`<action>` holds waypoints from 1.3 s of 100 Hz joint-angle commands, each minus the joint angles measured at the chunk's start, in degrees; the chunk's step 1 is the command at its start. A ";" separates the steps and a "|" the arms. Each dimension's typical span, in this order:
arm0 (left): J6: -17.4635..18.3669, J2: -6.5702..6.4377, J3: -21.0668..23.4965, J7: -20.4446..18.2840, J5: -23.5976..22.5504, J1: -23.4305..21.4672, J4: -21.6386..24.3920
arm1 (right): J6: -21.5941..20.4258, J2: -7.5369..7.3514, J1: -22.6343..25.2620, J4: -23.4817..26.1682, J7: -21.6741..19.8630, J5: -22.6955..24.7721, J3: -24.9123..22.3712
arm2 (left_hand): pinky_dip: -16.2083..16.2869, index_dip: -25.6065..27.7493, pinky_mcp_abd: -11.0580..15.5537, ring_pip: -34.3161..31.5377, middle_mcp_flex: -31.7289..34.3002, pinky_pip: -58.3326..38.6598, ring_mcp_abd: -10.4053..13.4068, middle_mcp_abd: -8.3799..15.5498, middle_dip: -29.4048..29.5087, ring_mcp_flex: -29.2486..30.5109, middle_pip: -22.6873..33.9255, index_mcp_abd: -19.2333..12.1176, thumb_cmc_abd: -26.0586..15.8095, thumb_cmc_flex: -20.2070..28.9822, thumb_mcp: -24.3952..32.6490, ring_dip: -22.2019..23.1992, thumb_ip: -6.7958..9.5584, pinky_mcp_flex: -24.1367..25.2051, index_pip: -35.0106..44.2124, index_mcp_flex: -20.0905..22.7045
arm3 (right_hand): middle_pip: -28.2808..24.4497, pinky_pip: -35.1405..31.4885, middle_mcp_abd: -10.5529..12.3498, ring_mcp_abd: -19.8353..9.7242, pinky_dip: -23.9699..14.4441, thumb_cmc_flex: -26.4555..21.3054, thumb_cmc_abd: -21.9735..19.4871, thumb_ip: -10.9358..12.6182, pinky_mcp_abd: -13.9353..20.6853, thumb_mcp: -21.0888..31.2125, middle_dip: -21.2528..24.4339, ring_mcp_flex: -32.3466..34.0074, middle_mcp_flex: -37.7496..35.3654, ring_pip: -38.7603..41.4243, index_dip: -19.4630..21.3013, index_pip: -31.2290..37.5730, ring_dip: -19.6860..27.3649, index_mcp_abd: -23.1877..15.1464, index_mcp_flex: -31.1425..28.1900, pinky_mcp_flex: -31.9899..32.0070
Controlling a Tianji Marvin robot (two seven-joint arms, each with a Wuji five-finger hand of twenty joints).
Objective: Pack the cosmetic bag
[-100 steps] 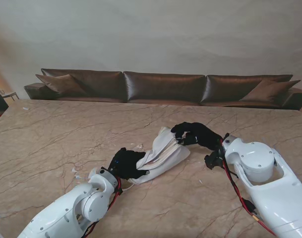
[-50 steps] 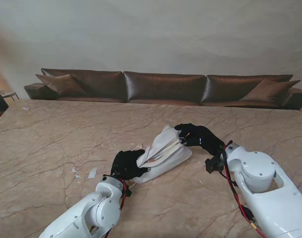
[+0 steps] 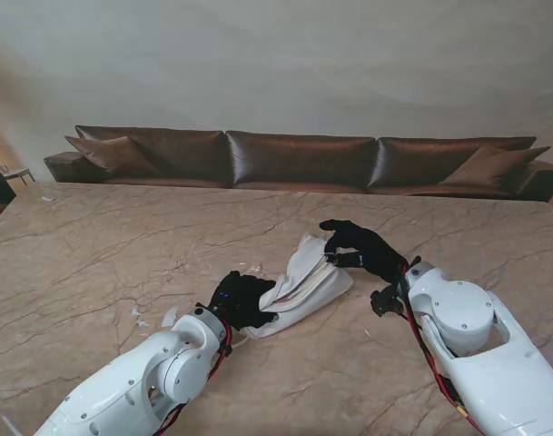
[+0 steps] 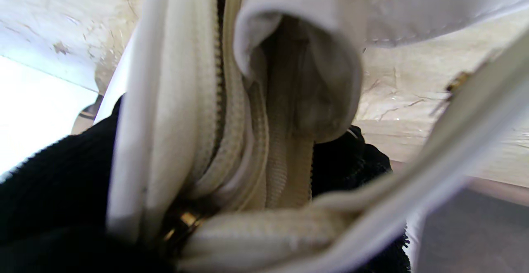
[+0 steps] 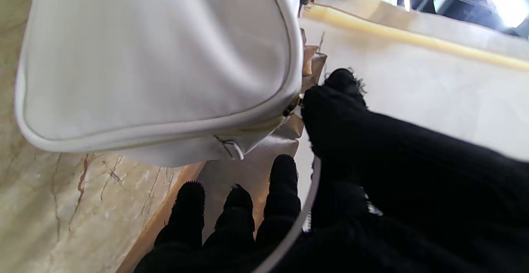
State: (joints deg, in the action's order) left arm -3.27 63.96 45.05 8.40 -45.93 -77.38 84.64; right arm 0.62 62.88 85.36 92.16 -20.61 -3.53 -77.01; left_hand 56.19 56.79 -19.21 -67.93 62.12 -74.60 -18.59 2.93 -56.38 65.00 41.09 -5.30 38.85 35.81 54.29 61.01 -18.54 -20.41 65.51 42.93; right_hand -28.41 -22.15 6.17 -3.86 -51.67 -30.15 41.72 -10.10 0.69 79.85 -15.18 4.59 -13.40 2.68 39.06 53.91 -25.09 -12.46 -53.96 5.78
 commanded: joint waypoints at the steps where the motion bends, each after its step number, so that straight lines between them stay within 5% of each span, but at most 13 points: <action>1: 0.93 -0.29 -2.03 -2.08 0.20 -1.27 -1.88 | -0.55 -0.82 -1.44 1.92 -3.28 -0.01 0.21 | 0.46 0.26 0.93 -4.06 8.72 -2.68 8.16 2.65 -2.93 1.89 12.36 -12.58 -7.90 16.72 13.67 1.94 10.69 0.23 5.74 10.22 | -1.05 1.09 1.91 -3.41 1.27 2.60 -0.87 1.19 0.33 1.59 -0.40 0.17 0.93 -0.43 0.75 1.98 0.68 -13.78 -4.52 -0.09; 36: 3.67 -0.31 -5.74 -3.91 1.37 1.51 -3.01 | -0.18 -2.37 -6.58 1.27 -10.39 0.83 4.68 | 0.48 1.08 1.06 -4.01 8.86 -2.77 8.10 2.78 -3.43 1.90 12.19 -12.67 -7.93 16.61 13.76 2.09 11.00 0.27 5.45 10.27 | 0.23 2.97 1.00 -3.12 5.10 1.98 0.76 0.80 0.16 3.29 -0.03 0.04 -1.29 -0.30 -0.72 2.32 0.25 -11.18 -5.08 -0.44; 67: 4.82 -0.62 -6.16 -4.27 0.64 1.75 -3.21 | -0.42 -5.08 -10.27 2.35 -17.35 12.06 8.30 | 0.44 1.52 1.11 -3.94 9.10 -2.81 8.18 3.06 -3.65 2.15 12.12 -12.90 -7.53 16.18 14.22 2.16 11.10 0.04 5.23 10.19 | 1.53 2.68 -0.11 -2.57 6.45 4.69 -2.37 0.36 -0.12 -1.88 0.43 0.01 -0.39 -0.40 -4.94 2.18 1.08 -13.14 -0.72 -0.42; 100: 4.75 -0.22 -7.60 -3.18 0.87 1.99 -3.29 | -1.81 -5.53 -12.83 2.57 -17.60 17.24 12.51 | 0.41 1.66 1.21 -3.81 9.17 -2.81 8.25 3.29 -3.77 2.16 12.01 -12.91 -7.25 15.83 14.48 2.15 11.13 -0.01 5.07 10.11 | 1.80 1.15 -0.27 -2.26 5.76 5.49 -5.42 0.21 -0.27 -7.25 0.52 -0.05 -0.33 -0.02 -11.59 2.13 0.65 -13.00 1.66 -0.08; 130: 5.09 -0.32 -5.22 -1.77 0.28 -0.29 -2.16 | -1.77 -5.23 -13.37 -0.63 -16.99 16.09 14.24 | 0.35 1.73 1.23 -3.59 8.99 -2.78 8.42 3.43 -3.82 2.08 11.81 -13.06 -7.44 15.71 14.25 2.07 10.95 -0.02 5.04 9.92 | 1.92 0.40 -0.63 -2.11 4.96 6.72 -6.61 0.52 -0.29 -9.03 0.58 -0.11 -0.36 0.07 -12.40 2.39 -0.04 -13.20 2.79 0.13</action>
State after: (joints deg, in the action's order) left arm 0.87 63.07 41.16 7.92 -45.36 -75.29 83.15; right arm -1.13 56.40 70.67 91.78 -37.73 13.39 -63.50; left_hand 56.19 58.06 -18.94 -71.12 62.65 -74.65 -18.61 0.19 -59.17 65.89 44.34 -2.02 39.09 35.96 54.28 61.64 -15.82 -20.45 67.86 43.64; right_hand -27.53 -21.68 6.61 -4.23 -46.57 -26.93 39.67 -8.71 -0.83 76.92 -14.94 4.18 -13.54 1.88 28.50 57.64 -24.72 -14.03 -51.05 6.20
